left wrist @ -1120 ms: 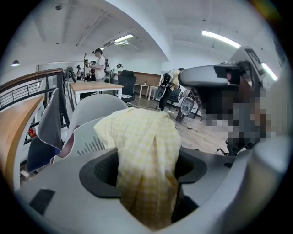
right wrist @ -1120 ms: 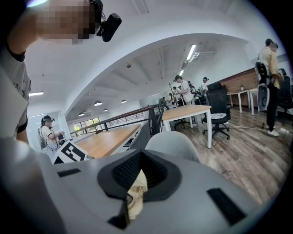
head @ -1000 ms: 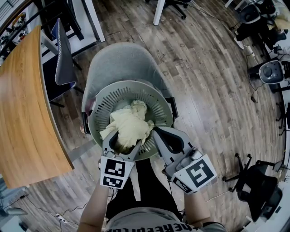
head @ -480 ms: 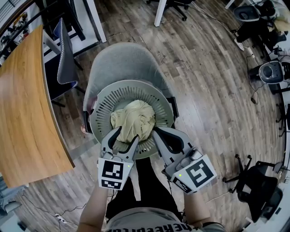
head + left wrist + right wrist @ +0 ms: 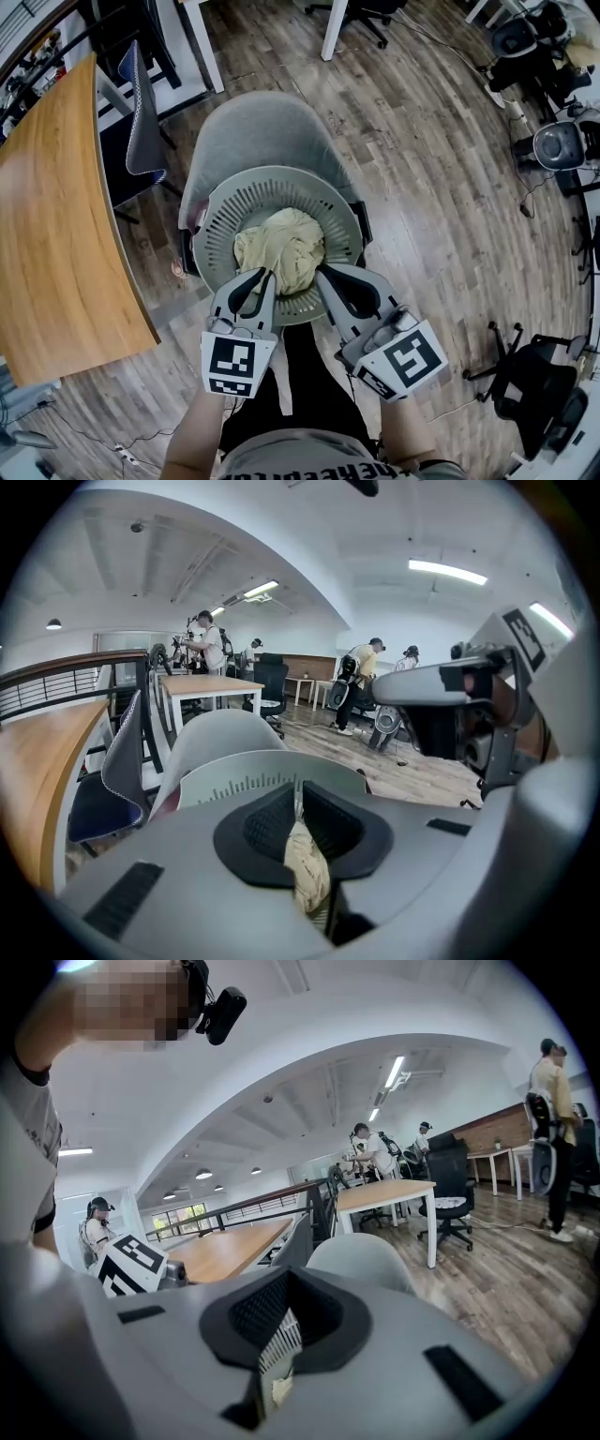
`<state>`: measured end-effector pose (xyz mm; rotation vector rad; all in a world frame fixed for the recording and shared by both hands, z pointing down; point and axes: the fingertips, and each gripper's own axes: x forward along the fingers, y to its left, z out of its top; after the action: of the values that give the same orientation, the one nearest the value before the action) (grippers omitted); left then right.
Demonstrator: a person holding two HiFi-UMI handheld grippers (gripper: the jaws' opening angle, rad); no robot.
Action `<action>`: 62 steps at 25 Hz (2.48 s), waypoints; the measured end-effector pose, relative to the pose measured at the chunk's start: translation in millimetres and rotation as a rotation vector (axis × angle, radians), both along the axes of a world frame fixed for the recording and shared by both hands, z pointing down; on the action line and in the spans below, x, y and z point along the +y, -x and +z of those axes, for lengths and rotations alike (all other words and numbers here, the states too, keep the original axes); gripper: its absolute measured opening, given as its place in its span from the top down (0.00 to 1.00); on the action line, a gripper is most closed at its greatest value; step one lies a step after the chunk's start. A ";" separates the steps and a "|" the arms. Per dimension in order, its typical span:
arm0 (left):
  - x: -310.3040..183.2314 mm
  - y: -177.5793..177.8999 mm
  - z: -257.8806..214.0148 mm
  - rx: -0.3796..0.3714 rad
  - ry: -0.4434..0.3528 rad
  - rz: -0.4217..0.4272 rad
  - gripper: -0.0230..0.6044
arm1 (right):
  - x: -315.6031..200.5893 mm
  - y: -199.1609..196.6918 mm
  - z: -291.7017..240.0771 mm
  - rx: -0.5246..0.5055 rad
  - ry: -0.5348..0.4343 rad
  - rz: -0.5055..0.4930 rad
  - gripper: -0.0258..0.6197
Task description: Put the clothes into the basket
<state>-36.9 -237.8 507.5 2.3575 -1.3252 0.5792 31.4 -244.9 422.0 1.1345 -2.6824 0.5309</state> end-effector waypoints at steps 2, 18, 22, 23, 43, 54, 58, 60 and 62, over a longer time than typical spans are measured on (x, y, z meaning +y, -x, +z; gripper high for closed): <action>0.1 1.1 -4.8 0.008 -0.006 0.000 0.91 | 0.7 1.1 -2.3 -0.002 -0.007 0.001 0.95; 17.3 13.5 -76.6 0.134 -0.113 -0.001 0.94 | 25.3 22.4 -35.4 0.010 -0.077 -0.007 0.95; 27.0 16.8 -90.8 0.150 -0.134 0.005 0.94 | 34.9 29.0 -45.8 0.015 -0.097 -0.010 0.95; 29.6 17.3 -94.7 0.156 -0.140 0.008 0.94 | 37.6 30.4 -48.6 0.017 -0.103 -0.010 0.95; 76.9 35.9 -179.4 0.230 -0.322 0.063 0.94 | 90.2 64.4 -96.5 0.036 -0.223 -0.022 0.95; 106.3 42.8 -206.8 0.240 -0.386 0.096 0.94 | 120.9 75.5 -118.7 0.021 -0.267 -0.011 0.95; 114.6 45.6 -212.4 0.242 -0.400 0.101 0.94 | 128.5 77.6 -124.5 0.018 -0.277 -0.008 0.95; 117.7 47.0 -214.8 0.242 -0.405 0.105 0.94 | 131.6 79.6 -126.9 0.021 -0.282 -0.008 0.95; 120.7 48.2 -216.3 0.245 -0.409 0.106 0.94 | 135.0 81.7 -128.3 0.023 -0.287 -0.009 0.95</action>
<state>-85.1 -117.1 291.2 2.7278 -1.3083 0.0389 -50.3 -109.9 293.7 1.1861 -2.8058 0.1307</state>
